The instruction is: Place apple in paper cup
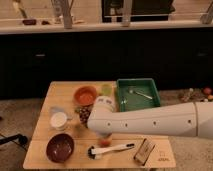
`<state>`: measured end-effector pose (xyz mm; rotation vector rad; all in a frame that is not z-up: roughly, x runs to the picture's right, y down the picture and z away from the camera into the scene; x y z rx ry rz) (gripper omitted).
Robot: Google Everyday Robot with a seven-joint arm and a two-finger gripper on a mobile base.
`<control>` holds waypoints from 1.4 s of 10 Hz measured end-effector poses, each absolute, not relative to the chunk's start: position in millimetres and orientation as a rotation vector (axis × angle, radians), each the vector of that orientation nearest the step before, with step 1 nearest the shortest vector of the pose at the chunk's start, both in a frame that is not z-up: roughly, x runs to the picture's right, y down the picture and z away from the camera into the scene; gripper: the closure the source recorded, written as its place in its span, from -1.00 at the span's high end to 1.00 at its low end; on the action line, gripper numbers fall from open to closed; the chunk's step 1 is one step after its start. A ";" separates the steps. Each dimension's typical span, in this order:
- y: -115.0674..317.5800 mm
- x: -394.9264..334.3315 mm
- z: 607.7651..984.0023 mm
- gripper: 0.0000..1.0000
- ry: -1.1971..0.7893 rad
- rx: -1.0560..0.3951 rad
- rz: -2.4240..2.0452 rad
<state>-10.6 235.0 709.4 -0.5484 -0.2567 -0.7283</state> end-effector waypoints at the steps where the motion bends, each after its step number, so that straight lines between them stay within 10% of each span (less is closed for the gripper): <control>1: 238.0 -11.0 711.4 0.60 -0.270 -0.559 -0.739; 12: 268.5 -4.6 756.3 0.59 -0.399 -0.662 -0.853; 14: 267.8 -6.7 760.6 0.25 -0.436 -0.660 -0.866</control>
